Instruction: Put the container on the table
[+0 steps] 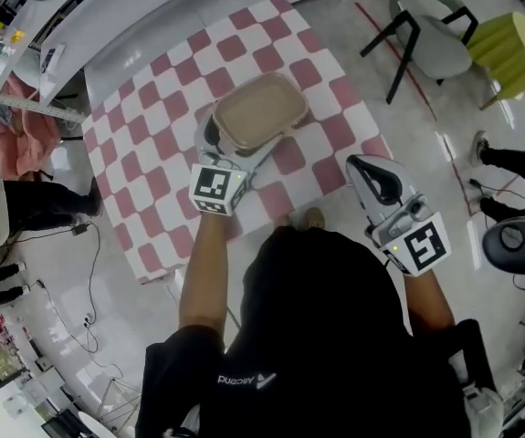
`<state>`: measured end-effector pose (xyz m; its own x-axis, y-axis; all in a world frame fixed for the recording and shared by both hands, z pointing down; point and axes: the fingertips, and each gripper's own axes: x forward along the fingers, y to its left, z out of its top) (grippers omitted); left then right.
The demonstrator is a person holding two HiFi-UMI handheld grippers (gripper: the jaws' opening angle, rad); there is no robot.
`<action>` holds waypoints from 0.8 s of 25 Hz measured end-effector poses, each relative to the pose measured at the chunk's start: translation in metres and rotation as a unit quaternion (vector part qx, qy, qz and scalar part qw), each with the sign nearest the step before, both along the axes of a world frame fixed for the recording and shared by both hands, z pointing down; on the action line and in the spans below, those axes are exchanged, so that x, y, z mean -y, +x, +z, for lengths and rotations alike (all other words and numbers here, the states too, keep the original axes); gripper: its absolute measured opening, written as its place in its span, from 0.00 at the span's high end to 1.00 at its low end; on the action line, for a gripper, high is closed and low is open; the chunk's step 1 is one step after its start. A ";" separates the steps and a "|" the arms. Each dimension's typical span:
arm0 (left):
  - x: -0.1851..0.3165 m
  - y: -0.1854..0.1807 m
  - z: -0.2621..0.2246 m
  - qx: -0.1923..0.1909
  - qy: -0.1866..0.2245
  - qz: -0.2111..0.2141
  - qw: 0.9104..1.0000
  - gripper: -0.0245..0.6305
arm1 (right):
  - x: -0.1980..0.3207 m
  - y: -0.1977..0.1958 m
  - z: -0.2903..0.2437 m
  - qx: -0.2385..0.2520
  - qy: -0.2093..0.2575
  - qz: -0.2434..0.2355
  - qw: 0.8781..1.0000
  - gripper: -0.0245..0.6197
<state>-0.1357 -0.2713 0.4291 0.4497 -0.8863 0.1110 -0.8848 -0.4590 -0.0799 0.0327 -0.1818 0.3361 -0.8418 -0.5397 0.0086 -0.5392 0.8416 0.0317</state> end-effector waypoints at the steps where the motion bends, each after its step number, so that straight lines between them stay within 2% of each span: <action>1: 0.009 -0.002 0.010 0.007 -0.007 0.000 1.000 0.08 | 0.002 0.000 0.003 -0.004 -0.006 0.004 1.000 0.96; 5: 0.036 0.004 0.036 0.042 -0.017 0.017 0.999 0.08 | 0.010 0.002 0.013 -0.020 -0.024 0.024 0.999 0.96; 8: 0.053 0.008 0.051 0.052 -0.031 0.031 0.998 0.08 | 0.017 0.005 0.019 -0.029 -0.028 0.038 0.998 0.96; 16: 0.069 0.016 0.087 0.080 -0.092 0.059 0.991 0.08 | 0.035 0.005 0.018 -0.018 -0.049 0.062 0.997 0.96; 20: 0.068 0.013 0.102 0.103 -0.136 0.073 0.983 0.08 | 0.041 0.000 0.022 -0.017 -0.055 0.058 0.997 0.96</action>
<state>-0.1228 -0.3396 0.5311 0.5120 -0.7393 0.4373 -0.7862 -0.6084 -0.1081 0.0332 -0.2231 0.3576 -0.7721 -0.6275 0.1000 -0.6332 0.7731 -0.0376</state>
